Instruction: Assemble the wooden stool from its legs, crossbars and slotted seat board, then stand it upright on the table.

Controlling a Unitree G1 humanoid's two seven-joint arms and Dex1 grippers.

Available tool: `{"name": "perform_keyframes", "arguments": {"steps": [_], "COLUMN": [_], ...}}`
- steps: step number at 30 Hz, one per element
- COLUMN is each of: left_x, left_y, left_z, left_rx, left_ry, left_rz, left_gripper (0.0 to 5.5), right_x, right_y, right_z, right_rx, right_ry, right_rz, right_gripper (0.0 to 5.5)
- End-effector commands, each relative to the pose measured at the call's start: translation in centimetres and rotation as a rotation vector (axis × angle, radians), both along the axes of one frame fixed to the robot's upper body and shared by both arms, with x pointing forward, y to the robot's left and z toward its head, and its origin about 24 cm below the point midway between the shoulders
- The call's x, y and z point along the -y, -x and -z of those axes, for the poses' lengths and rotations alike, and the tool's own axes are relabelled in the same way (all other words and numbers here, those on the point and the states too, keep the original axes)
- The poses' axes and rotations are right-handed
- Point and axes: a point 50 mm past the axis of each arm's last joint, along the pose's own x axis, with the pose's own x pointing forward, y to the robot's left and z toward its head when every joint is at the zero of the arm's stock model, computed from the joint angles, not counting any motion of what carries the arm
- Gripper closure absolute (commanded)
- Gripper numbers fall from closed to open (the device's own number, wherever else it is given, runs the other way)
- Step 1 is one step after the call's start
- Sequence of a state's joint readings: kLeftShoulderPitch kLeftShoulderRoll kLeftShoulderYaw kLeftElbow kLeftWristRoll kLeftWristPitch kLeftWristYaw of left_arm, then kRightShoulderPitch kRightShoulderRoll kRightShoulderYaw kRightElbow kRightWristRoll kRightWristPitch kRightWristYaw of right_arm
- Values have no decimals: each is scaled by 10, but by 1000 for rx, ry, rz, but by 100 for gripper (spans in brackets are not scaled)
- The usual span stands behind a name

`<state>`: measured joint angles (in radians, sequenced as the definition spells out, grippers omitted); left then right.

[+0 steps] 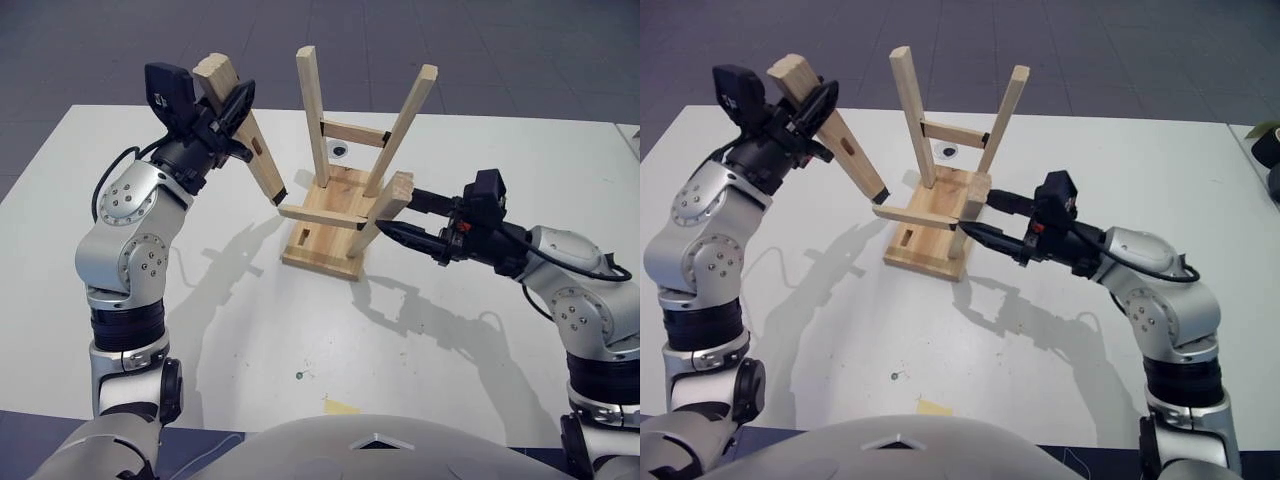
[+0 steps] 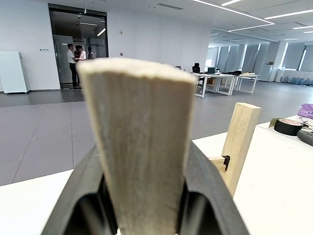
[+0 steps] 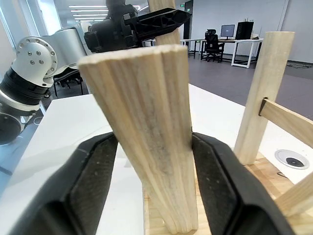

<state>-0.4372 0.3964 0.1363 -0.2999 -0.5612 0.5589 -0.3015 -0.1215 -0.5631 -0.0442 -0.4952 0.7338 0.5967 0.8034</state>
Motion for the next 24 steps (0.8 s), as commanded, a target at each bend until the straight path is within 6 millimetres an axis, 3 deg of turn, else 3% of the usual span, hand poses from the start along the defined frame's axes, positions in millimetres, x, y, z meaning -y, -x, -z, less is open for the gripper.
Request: {"name": "perform_keyframes", "arguments": {"steps": [1,8,13,20,24], "left_x": [4,-14,-24,-13,3], "left_y": [-5,-12,-4,-4,-1], "left_z": [-3,12,28,37,40], "left_rx": [-2,-50,-119,-142,-131], "left_ry": [-30,-9,-27,25,-3], "left_rz": [22,-100,-47,0,42], "left_gripper": [446,446,446,446,446], "right_x": [-12,-15,-14,-13,-18], "right_y": [8,10,16,27,29], "right_z": [10,22,36,65,69], "right_rx": [-25,-5,-2,-35,-37], "right_ry": [-11,-40,-57,-48,-43], "right_rz": [24,144,213,261,241], "right_gripper": [327,328,330,331,331]}}
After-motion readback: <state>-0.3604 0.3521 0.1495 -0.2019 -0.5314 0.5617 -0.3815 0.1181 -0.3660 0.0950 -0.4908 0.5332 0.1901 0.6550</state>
